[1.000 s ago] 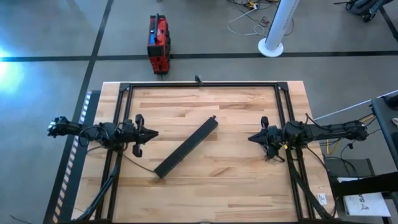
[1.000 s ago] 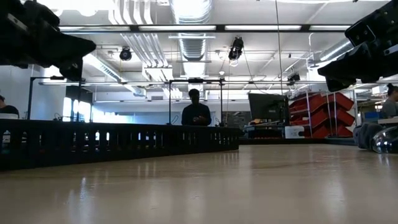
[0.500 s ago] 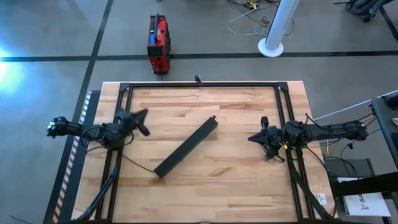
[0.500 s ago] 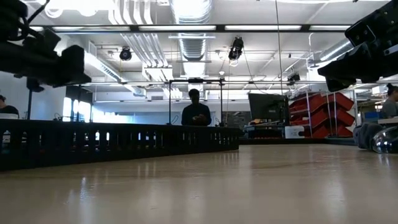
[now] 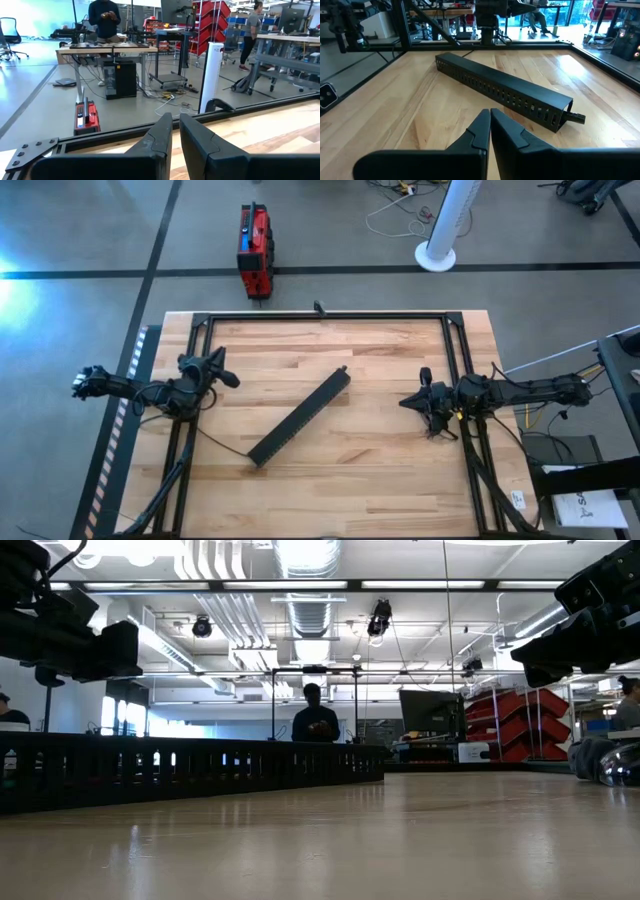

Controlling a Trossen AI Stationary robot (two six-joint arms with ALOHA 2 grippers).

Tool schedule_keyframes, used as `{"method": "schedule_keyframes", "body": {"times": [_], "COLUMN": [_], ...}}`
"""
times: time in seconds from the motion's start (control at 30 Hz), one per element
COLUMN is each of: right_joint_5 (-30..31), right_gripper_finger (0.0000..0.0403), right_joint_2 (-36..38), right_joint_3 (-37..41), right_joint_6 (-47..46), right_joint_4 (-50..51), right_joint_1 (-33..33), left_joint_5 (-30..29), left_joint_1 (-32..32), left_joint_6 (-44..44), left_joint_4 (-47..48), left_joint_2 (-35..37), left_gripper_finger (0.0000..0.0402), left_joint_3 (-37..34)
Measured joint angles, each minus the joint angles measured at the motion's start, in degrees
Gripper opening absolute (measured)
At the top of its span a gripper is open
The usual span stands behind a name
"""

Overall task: Ziptie cables
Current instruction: Return to Home Position

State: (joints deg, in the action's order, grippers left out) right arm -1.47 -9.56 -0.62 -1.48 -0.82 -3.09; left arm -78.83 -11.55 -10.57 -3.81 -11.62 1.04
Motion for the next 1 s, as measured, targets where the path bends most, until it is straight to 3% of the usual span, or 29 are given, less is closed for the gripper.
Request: {"method": "schedule_keyframes", "body": {"times": [1.0], "right_joint_5": [0.0], "right_gripper_finger": [0.0], "right_joint_2": [0.0], "right_joint_3": [0.0], "right_joint_6": [0.0], "right_joint_4": [0.0], "right_joint_1": [0.0], "left_joint_5": [-0.1], "left_joint_1": [0.0], "left_joint_6": [0.0], "left_joint_4": [0.0], "left_joint_2": [-0.7], "left_gripper_finger": [0.002], "left_joint_3": [0.0]}}
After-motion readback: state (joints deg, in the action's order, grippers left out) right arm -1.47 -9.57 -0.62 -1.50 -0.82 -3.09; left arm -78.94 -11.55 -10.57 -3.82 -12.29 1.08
